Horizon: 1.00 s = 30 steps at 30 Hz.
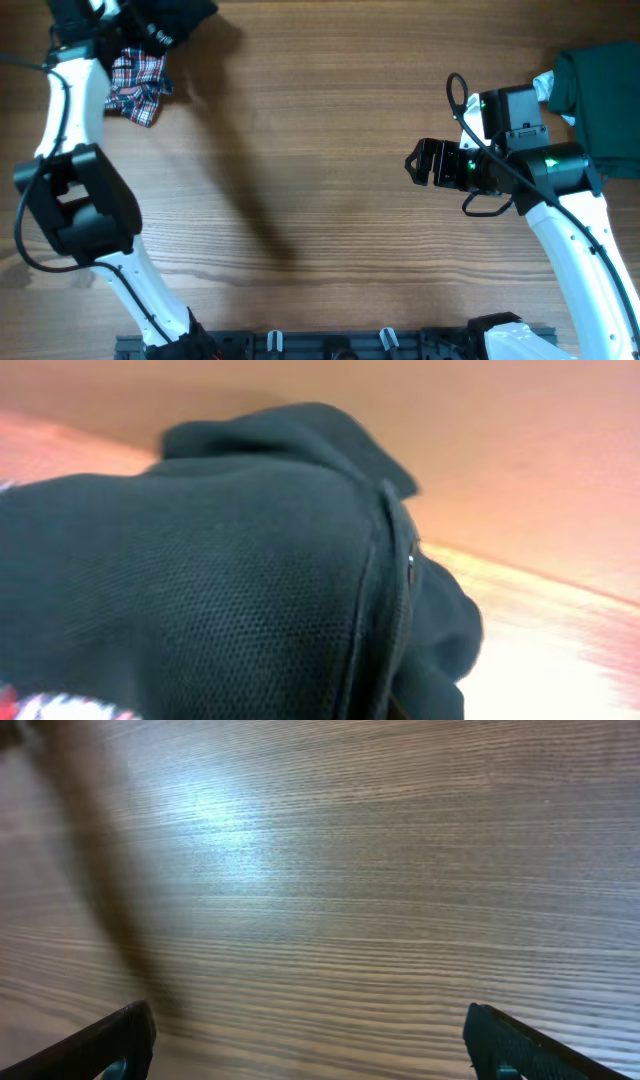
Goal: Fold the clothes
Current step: 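Carry the black bundle with the left gripper toward the plaid shirt, then lower the black bundle onto the plaid shirt with the left gripper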
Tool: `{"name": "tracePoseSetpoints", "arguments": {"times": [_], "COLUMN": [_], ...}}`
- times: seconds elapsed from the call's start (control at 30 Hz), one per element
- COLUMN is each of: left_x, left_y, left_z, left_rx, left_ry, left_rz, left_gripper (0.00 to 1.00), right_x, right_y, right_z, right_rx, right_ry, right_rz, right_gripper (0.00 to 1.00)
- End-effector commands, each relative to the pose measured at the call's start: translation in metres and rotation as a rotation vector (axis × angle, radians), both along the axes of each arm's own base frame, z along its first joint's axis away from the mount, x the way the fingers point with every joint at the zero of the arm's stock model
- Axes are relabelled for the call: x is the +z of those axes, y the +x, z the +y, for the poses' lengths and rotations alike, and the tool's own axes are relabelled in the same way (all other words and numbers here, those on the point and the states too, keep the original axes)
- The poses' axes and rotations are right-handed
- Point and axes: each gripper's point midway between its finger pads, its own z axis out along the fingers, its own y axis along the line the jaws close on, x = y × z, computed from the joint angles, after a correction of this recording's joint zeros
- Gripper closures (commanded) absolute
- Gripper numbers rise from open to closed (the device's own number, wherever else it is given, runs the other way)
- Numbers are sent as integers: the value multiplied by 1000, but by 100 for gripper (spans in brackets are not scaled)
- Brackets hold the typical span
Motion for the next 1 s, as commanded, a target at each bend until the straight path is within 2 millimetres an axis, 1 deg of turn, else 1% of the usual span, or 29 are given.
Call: {"name": "tracePoseSetpoints", "arguments": {"times": [0.0, 0.03, 0.1, 0.17, 0.2, 0.33, 0.4, 0.47, 0.57, 0.6, 0.67, 0.7, 0.73, 0.77, 0.8, 0.83, 0.87, 0.9, 0.93, 0.97], "left_x": [23, 18, 13, 10, 6, 1, 1, 0, 0, 1, -1, -3, -4, -6, -7, -8, -9, -11, -11, -12], "left_y": [-22, -29, -40, -46, -53, -64, -67, -67, -68, -67, -69, -72, -74, -77, -79, -82, -86, -88, -89, -90], "left_z": [50, 63, 81, 91, 101, 114, 120, 119, 121, 122, 128, 133, 137, 143, 147, 153, 159, 160, 161, 161], "left_rx": [80, 106, 141, 161, 180, 209, 219, 215, 221, 222, 253, 293, 323, 362, 390, 432, 472, 480, 487, 492], "left_ry": [15, 6, -4, -11, -19, -32, -34, -35, -32, -30, -20, -23, -21, -22, -24, -29, -35, -37, -44, -50], "left_rz": [7, 31, 59, 75, 94, 122, 124, 127, 126, 124, 133, 145, 155, 166, 173, 183, 191, 198, 202, 207], "left_gripper": [96, 96, 96, 96, 96, 96, 93, 96, 96, 92, 78, 67, 52, 42, 40, 43, 43, 39, 37, 38], "right_x": [11, 11, 12, 11, 11, 11, 11, 11, 11, 11, 11, 11, 11, 11, 11, 11, 11, 11, 11, 11], "right_y": [2, 3, 4, 4, 4, 3, 3, 4, 3, 3, 3, 3, 3, 3, 3, 3, 3, 3, 3, 3], "right_z": [0, 0, 0, 0, 0, 0, 0, 0, 0, 0, 0, 0, 0, 0, 0, 0, 0, 0, 0, 0], "right_rx": [-9, -9, -9, -10, -10, -9, -9, -9, -10, -9, -9, -10, -9, -10, -10, -9, -10, -9, -9, -9], "right_ry": [14, 15, 16, 16, 16, 16, 16, 16, 16, 16, 16, 15, 15, 15, 15, 15, 15, 15, 15, 15], "right_rz": [-36, -40, -43, -42, -42, -41, -41, -42, -40, -39, -39, -39, -39, -39, -39, -40, -39, -39, -39, -39], "right_gripper": [0, 0, 0, 0, 0, 0, 0, 0, 0, 0, 0, 0, 0, 0, 0, 0, 0, 0, 0, 0]}}
